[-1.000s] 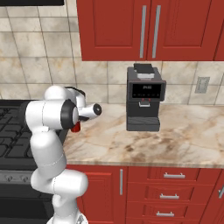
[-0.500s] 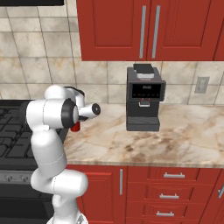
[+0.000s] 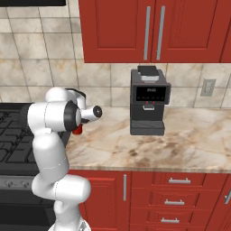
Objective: Four empty soda cans are scattered around the kitchen. Gather all the cans and cluster them next to the stove for recycling.
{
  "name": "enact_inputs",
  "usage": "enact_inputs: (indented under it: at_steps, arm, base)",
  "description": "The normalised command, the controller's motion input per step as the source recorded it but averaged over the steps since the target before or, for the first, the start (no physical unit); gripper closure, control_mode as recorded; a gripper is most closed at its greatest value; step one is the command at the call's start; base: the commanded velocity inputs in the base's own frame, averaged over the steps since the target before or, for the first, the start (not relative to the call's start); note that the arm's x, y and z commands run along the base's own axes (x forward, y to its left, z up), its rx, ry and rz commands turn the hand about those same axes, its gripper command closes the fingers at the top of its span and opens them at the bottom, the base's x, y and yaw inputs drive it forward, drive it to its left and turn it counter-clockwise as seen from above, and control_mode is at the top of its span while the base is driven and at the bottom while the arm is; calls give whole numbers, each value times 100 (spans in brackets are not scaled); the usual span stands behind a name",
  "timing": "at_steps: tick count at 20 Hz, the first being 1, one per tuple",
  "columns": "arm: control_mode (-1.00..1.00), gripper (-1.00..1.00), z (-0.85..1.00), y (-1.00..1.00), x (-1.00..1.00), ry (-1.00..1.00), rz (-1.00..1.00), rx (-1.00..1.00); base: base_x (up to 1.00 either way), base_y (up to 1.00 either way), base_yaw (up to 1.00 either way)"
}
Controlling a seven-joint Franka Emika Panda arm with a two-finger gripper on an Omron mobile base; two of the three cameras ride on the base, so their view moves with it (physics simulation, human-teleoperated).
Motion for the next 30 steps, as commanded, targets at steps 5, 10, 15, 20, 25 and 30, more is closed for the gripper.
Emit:
enact_inputs:
  at_steps: [5, 10, 15, 20, 25, 30]
  arm:
    - [-100, -100, -33, 0, -24, -7, 0, 0]
    - [-100, -100, -25, 0, -41, -7, 0, 0]
    - [-100, -100, -30, 0, -38, -8, 0, 0]
    - [-100, -100, -7, 0, -14, 2, -1, 0]
    - [-100, -100, 1, 1, -2, 6, -1, 0]
    - [-100, -100, 0, 6, 0, 11, -1, 0]
  base:
    - [0, 0, 0]
    - [0, 0, 0]
    - [0, 0, 0]
    - [0, 0, 0]
    - [0, 0, 0]
    - [0, 0, 0]
